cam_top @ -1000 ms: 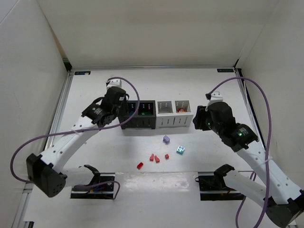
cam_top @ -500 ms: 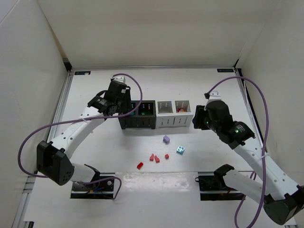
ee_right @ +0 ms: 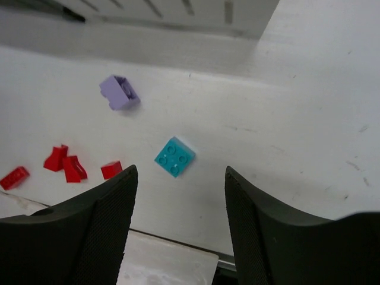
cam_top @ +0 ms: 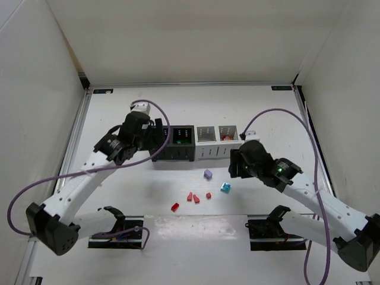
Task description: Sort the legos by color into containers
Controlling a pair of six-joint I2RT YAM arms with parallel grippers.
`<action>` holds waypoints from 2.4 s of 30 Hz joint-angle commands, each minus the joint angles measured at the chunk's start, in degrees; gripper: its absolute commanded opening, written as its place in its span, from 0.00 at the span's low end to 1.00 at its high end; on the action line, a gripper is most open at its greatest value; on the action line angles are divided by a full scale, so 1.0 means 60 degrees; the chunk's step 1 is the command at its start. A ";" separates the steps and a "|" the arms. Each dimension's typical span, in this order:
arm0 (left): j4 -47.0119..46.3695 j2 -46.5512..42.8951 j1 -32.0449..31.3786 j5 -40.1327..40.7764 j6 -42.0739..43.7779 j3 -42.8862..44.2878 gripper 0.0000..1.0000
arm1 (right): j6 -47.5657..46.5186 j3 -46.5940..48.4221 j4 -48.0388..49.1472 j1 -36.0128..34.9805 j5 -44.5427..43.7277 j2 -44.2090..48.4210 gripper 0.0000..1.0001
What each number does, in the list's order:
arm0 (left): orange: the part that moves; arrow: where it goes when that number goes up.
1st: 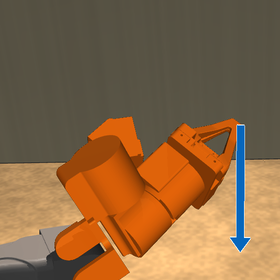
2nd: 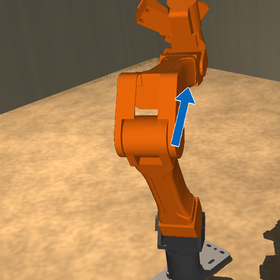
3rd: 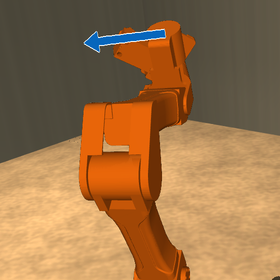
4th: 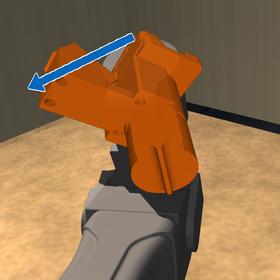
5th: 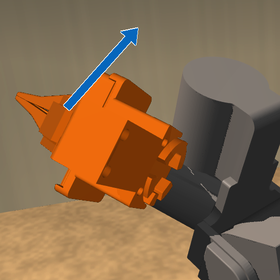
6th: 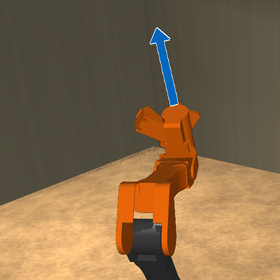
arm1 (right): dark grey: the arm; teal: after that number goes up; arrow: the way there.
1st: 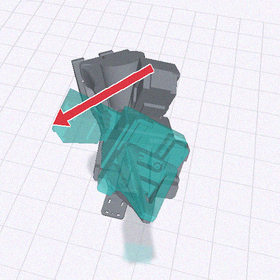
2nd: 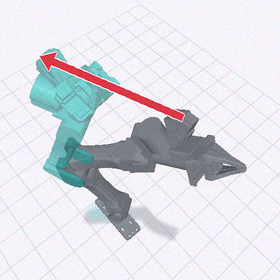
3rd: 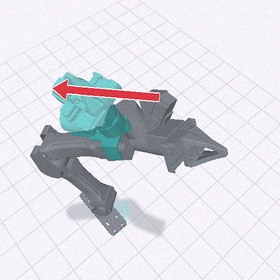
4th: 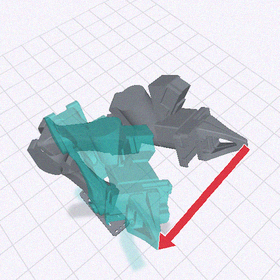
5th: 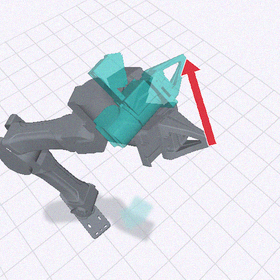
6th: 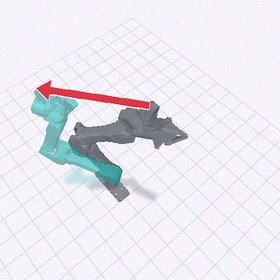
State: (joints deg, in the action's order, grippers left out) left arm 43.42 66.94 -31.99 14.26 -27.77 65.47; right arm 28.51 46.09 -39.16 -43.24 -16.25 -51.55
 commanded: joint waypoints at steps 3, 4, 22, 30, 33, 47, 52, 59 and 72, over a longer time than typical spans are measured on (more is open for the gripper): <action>0.1623 -0.1851 -0.0571 0.0333 -0.0995 -0.1037 1.00 | 0.2043 -0.0839 0.0696 -0.1403 -0.1246 -0.0694 0.66; 0.1858 -0.2202 -0.0659 0.0333 -0.1084 -0.1300 1.00 | 0.2378 -0.0884 0.0754 -0.1652 -0.1406 -0.0826 0.66; 0.3765 -0.4549 -0.1422 0.0626 -0.1963 -0.2079 1.00 | 0.3742 -0.1734 0.3039 -0.2358 -0.1642 -0.4034 0.67; 0.3984 -0.4725 -0.1422 0.0699 -0.2154 -0.2108 1.00 | 0.4169 -0.1778 0.2908 -0.2504 -0.1847 -0.4519 0.48; 0.3969 -0.4697 -0.1407 0.0728 -0.2212 -0.2079 1.00 | 0.4227 -0.1749 0.2719 -0.2578 -0.2023 -0.4446 0.39; 0.3795 -0.3905 -0.1407 0.0787 -0.2520 -0.2328 1.00 | -0.0062 0.2439 0.1809 -0.2652 -0.1981 -0.3243 0.31; 0.3574 -0.4183 -0.1422 0.0816 -0.2681 -0.2518 1.00 | -0.1687 0.4544 0.2979 -0.1950 0.0157 -0.4661 0.30; 0.3603 -0.4053 -0.1422 0.0934 -0.2478 -0.2300 1.00 | -0.2686 0.7695 0.3450 -0.1874 0.1521 -0.7271 0.30; 0.3852 -0.3788 -0.1407 0.1285 -0.2227 -0.1845 1.00 | -0.2687 1.0161 0.2982 -0.1802 0.2592 -0.9865 0.45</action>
State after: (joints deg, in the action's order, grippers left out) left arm 66.04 44.73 -40.32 20.62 -41.74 52.62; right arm 13.10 103.74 -21.04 -54.35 -2.52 -110.19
